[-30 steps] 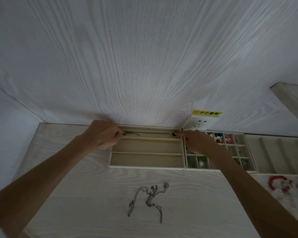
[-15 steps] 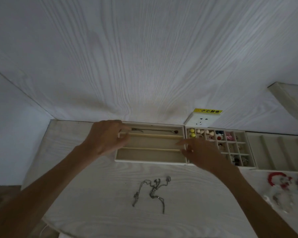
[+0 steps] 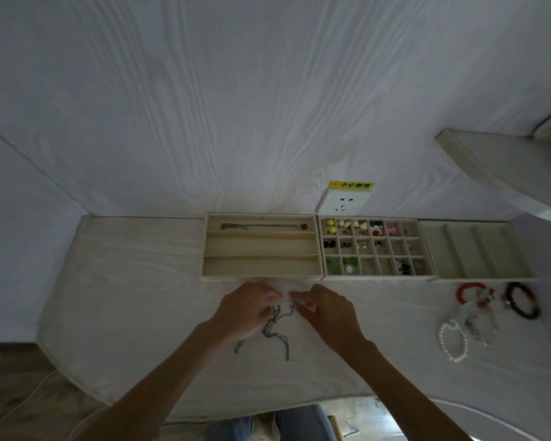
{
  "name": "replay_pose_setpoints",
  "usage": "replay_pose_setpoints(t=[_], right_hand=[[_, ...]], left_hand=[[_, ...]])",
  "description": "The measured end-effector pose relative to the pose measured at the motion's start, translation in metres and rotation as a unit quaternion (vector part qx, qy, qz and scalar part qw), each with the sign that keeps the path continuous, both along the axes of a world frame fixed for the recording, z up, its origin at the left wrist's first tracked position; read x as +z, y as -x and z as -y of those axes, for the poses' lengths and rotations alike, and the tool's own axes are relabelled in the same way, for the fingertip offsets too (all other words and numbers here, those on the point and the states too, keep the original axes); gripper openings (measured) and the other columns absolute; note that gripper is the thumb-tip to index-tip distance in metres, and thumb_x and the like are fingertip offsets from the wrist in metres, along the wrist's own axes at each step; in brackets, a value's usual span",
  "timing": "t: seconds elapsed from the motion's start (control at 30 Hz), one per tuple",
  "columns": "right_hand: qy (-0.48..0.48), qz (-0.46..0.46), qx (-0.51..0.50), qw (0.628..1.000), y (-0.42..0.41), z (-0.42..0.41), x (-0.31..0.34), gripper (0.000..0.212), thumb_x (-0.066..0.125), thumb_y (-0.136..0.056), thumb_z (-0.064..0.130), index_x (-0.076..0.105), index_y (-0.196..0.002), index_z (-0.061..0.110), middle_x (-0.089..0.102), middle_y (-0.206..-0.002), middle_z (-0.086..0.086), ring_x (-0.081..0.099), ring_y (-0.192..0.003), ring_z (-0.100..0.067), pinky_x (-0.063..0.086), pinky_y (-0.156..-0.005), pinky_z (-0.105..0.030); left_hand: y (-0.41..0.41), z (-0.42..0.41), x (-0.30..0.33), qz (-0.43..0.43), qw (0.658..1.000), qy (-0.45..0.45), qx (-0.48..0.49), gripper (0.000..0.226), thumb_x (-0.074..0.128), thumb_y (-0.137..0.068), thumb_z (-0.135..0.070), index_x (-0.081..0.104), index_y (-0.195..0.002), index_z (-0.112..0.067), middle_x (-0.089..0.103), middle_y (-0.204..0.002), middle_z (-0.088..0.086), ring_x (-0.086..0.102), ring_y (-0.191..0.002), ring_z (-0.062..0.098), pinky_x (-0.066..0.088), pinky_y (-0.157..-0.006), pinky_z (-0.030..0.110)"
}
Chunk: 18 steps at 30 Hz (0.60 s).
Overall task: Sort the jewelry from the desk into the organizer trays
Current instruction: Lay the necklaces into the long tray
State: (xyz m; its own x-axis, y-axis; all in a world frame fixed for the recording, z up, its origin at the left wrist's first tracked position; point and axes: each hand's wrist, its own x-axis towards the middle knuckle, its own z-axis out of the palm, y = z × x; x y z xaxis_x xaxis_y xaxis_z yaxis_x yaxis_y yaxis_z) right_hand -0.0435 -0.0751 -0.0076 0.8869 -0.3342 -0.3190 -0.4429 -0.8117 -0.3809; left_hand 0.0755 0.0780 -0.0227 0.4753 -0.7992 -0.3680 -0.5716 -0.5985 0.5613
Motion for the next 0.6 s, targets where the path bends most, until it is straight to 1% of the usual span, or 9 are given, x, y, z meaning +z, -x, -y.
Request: replay_pose_setpoints(t=[0.1, 0.17, 0.23, 0.27, 0.33, 0.4, 0.43, 0.5, 0.6], right_hand=[[0.013, 0.03, -0.016, 0.999, 0.001, 0.0, -0.003, 0.024, 0.05, -0.092, 0.044, 0.067, -0.107, 0.036, 0.061, -0.093, 0.007, 0.061, -0.084, -0.012, 0.042, -0.065, -0.024], [0.01, 0.041, -0.023, 0.999, 0.004, 0.001, 0.0, 0.021, 0.054, -0.09, 0.041, 0.07, -0.102, 0.034, 0.063, -0.095, 0.01, 0.06, -0.081, -0.009, 0.036, -0.062, -0.021], [-0.017, 0.052, -0.032, 0.998, 0.008, 0.002, 0.007, 0.015, 0.06, -0.087, 0.038, 0.072, -0.096, 0.036, 0.064, -0.093, 0.015, 0.056, -0.071, 0.0, 0.036, -0.059, -0.017], [-0.036, 0.061, -0.04, 0.997, 0.008, 0.002, 0.012, 0.012, 0.064, -0.085, 0.037, 0.073, -0.093, 0.037, 0.064, -0.09, 0.017, 0.055, -0.068, 0.001, 0.039, -0.059, -0.014], [-0.088, 0.093, -0.065, 0.99, 0.009, 0.004, 0.03, 0.007, 0.071, -0.079, 0.034, 0.074, -0.086, 0.037, 0.064, -0.083, 0.021, 0.06, -0.065, 0.001, 0.048, -0.063, -0.014], [-0.17, 0.126, -0.092, 0.973, 0.006, 0.004, 0.053, 0.008, 0.074, -0.077, 0.028, 0.075, -0.084, 0.032, 0.067, -0.08, 0.022, 0.065, -0.067, 0.001, 0.051, -0.065, -0.015], [-0.208, 0.136, -0.094, 0.964, 0.004, 0.005, 0.066, 0.009, 0.074, -0.077, 0.024, 0.075, -0.085, 0.027, 0.069, -0.079, 0.02, 0.066, -0.066, 0.0, 0.052, -0.065, -0.013], [-0.246, 0.143, -0.071, 0.956, 0.0, 0.008, 0.094, 0.012, 0.072, -0.079, 0.015, 0.075, -0.09, 0.019, 0.071, -0.079, 0.012, 0.068, -0.065, -0.002, 0.052, -0.063, -0.012], [-0.233, 0.142, -0.038, 0.961, -0.011, 0.017, 0.128, 0.018, 0.068, -0.082, 0.01, 0.072, -0.089, 0.025, 0.072, -0.082, 0.007, 0.068, -0.064, -0.002, 0.054, -0.063, -0.015]], left_hand=[[0.004, 0.007, 0.004, -0.006, 1.0, 0.006, 0.003, 0.035, 0.052, -0.093, -0.021, 0.055, -0.126, -0.028, 0.055, -0.129, -0.012, 0.049, -0.12, 0.008, 0.043, -0.094, 0.024], [0.003, 0.008, 0.007, -0.02, 1.0, 0.006, 0.001, 0.039, 0.055, -0.091, -0.018, 0.053, -0.128, -0.029, 0.054, -0.13, -0.013, 0.052, -0.113, 0.006, 0.041, -0.087, 0.018], [0.0, 0.009, 0.013, -0.093, 0.995, 0.023, 0.016, 0.049, 0.064, -0.086, -0.018, 0.049, -0.13, -0.033, 0.053, -0.128, -0.017, 0.059, -0.093, 0.001, 0.04, -0.073, 0.01], [-0.001, 0.01, 0.017, -0.137, 0.99, 0.033, 0.022, 0.055, 0.069, -0.082, -0.019, 0.047, -0.131, -0.035, 0.052, -0.128, -0.018, 0.059, -0.084, -0.001, 0.04, -0.071, 0.009], [-0.001, 0.014, 0.03, -0.205, 0.977, 0.053, 0.018, 0.066, 0.077, -0.075, -0.026, 0.046, -0.132, -0.034, 0.049, -0.13, -0.019, 0.059, -0.08, 0.0, 0.045, -0.077, 0.015], [-0.002, 0.019, 0.043, -0.262, 0.962, 0.078, 0.0, 0.069, 0.081, -0.07, -0.032, 0.051, -0.132, -0.03, 0.052, -0.128, -0.018, 0.062, -0.082, 0.007, 0.05, -0.082, 0.024], [-0.003, 0.021, 0.048, -0.284, 0.954, 0.093, -0.02, 0.063, 0.081, -0.07, -0.031, 0.055, -0.128, -0.028, 0.058, -0.123, -0.017, 0.064, -0.085, 0.011, 0.052, -0.08, 0.027], [-0.005, 0.023, 0.064, -0.292, 0.946, 0.131, -0.052, 0.037, 0.078, -0.075, -0.029, 0.066, -0.111, -0.029, 0.068, -0.108, -0.013, 0.065, -0.082, 0.013, 0.052, -0.072, 0.025], [-0.011, 0.023, 0.087, -0.248, 0.954, 0.167, -0.028, 0.008, 0.069, -0.084, -0.03, 0.069, -0.091, -0.034, 0.071, -0.086, -0.013, 0.055, -0.063, -0.002, 0.04, -0.058, 0.014]])
